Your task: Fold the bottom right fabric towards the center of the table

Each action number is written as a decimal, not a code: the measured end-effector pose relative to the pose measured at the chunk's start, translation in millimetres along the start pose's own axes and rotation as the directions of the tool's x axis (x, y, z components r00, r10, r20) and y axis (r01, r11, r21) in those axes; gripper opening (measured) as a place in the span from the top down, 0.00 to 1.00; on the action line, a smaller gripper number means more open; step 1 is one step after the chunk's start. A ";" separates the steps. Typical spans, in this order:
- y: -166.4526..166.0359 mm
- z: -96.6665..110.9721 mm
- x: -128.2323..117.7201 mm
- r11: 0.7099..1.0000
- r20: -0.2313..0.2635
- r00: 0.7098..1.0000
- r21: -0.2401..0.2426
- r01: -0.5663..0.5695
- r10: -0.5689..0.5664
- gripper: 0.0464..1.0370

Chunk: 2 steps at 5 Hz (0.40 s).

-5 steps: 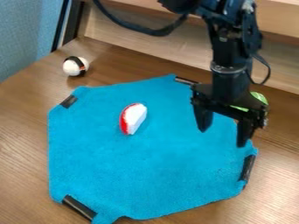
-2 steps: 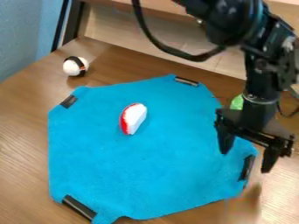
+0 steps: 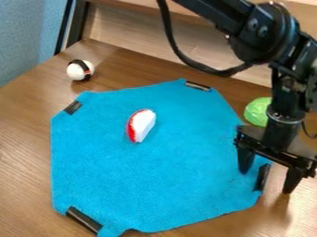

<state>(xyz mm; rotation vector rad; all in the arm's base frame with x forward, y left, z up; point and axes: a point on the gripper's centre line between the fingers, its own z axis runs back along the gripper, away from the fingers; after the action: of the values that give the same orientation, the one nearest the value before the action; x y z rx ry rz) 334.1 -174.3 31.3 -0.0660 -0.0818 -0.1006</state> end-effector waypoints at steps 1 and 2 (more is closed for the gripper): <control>-1.6 -5.1 -1.4 1.000 -0.007 1.000 0.011 -0.006 0.006 0.04; -2.3 -6.9 1.1 1.000 -0.007 1.000 0.013 -0.024 0.024 0.07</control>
<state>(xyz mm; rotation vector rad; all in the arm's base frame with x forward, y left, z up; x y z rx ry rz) 335.5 -177.1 24.6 -0.0541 -0.0747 -0.0767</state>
